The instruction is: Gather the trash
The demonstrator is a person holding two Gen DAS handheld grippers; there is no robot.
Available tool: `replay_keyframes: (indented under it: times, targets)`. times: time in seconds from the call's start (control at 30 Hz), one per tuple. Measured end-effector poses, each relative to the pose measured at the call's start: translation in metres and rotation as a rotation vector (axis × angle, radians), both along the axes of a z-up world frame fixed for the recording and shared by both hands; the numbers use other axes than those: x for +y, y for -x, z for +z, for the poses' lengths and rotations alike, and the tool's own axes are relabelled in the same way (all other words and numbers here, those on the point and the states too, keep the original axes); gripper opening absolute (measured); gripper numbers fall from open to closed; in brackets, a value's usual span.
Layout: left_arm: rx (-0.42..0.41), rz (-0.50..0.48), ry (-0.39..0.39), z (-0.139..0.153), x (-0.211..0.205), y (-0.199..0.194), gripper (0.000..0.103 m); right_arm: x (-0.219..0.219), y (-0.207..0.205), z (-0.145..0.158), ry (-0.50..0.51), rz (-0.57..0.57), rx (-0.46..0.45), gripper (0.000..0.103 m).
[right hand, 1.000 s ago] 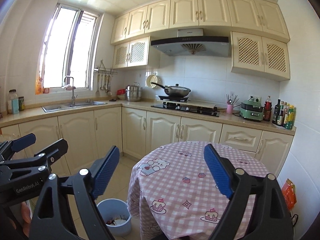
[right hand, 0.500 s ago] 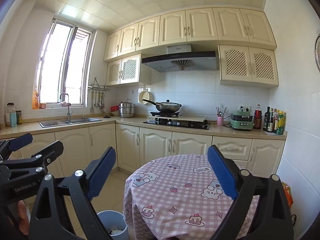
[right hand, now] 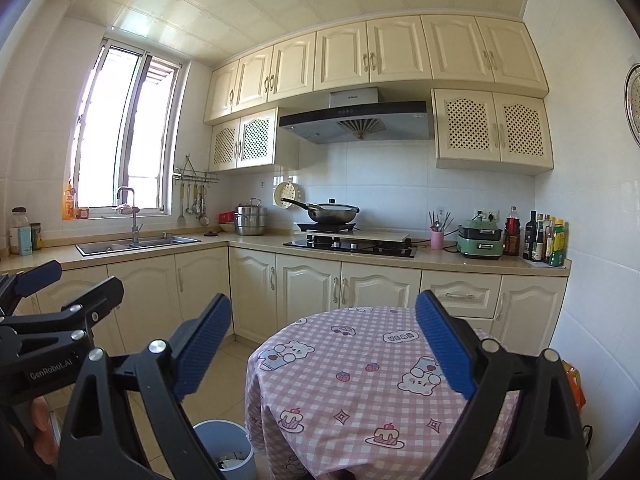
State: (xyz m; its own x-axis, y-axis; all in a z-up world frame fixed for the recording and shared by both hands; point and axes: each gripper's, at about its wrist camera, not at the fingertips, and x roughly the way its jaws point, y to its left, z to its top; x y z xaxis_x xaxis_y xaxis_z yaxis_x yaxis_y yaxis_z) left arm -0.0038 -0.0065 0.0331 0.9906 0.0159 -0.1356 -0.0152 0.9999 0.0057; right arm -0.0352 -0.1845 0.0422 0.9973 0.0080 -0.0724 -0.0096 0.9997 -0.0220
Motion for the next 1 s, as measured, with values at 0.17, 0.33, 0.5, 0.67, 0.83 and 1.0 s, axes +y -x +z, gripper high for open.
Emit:
replay_keyframes:
  times: [0.17,0.33,0.5,0.67,0.83,1.0]
  targets:
    - [0.010,-0.003,0.004,-0.002,0.001,-0.001,0.095,0.002,0.001,-0.002,-0.004,-0.001,0.004,0.091]
    - [0.011,-0.002,0.011,-0.001,0.002,-0.002,0.096,0.004,0.000,-0.003,-0.009,0.000,0.009,0.091]
    - [0.015,-0.008,0.012,-0.001,0.002,-0.002,0.096,0.006,0.002,-0.004,-0.010,0.000,0.009,0.091]
    - [0.020,-0.013,0.011,-0.001,0.002,-0.003,0.096,0.008,0.003,-0.006,-0.013,-0.002,0.011,0.091]
    - [0.024,-0.017,0.012,-0.003,0.003,-0.004,0.095,0.009,0.002,-0.008,-0.013,-0.004,0.017,0.092]
    - [0.026,-0.018,0.011,-0.004,0.002,-0.004,0.096,0.010,0.003,-0.007,-0.013,-0.005,0.017,0.092]
